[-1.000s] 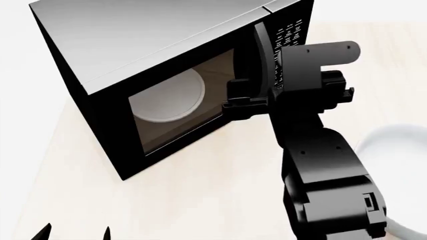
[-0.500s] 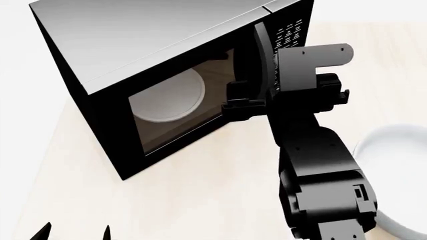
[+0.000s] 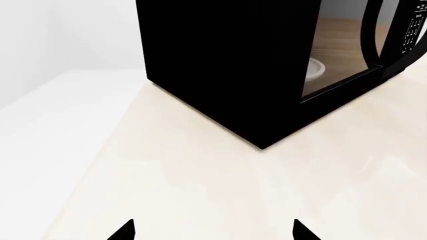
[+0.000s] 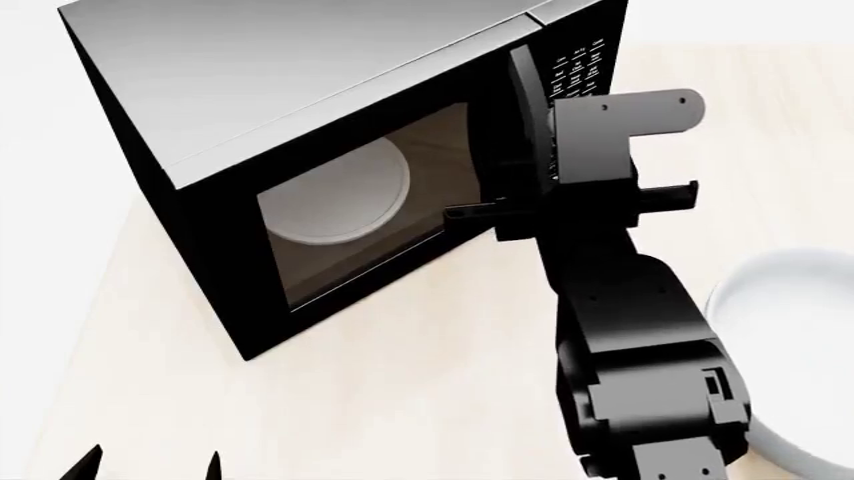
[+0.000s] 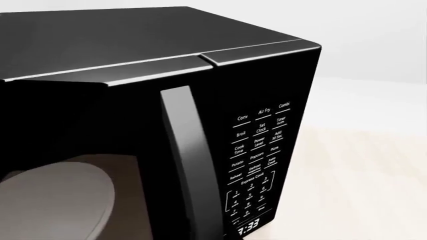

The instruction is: Open the microwave.

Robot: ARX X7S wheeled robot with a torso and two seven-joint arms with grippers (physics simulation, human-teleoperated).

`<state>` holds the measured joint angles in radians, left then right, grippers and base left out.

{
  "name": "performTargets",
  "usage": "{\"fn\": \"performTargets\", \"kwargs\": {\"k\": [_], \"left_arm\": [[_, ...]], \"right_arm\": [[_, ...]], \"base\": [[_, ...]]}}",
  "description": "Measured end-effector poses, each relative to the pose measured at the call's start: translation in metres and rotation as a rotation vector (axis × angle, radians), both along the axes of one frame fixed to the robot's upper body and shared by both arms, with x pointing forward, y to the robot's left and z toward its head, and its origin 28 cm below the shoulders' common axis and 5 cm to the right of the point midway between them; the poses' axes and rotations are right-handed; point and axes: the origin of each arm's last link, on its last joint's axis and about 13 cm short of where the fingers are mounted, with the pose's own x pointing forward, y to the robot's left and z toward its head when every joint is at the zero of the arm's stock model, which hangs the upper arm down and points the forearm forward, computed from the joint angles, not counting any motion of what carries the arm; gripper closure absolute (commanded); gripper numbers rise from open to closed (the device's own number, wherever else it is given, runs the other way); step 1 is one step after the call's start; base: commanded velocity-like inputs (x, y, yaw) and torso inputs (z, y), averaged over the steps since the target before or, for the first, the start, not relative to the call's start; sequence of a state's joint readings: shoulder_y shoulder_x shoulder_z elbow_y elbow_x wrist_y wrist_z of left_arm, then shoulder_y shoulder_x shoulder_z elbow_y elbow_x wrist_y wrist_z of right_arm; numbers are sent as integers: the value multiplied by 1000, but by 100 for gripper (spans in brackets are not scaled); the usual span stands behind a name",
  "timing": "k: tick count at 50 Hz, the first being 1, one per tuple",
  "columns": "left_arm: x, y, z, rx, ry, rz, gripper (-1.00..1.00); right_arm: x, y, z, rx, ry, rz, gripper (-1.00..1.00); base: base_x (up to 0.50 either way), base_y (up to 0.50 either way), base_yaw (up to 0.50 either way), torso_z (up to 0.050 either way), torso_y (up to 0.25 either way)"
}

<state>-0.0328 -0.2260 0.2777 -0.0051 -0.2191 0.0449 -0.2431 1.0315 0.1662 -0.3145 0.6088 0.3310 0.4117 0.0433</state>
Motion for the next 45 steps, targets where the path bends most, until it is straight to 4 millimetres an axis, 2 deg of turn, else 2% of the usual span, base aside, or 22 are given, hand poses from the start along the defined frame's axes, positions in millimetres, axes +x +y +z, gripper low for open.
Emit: {"fn": "performTargets", "kwargs": {"k": [22, 45], "left_arm": [[0, 0, 0, 0, 0, 3, -100], [0, 0, 0, -1, -1, 5, -100]], "right_arm": [[-6, -3, -3, 6, -6, -7, 100], [-36, -8, -10, -4, -21, -34, 100]], "base": [[0, 0, 0, 0, 0], [0, 0, 0, 0, 0]]}}
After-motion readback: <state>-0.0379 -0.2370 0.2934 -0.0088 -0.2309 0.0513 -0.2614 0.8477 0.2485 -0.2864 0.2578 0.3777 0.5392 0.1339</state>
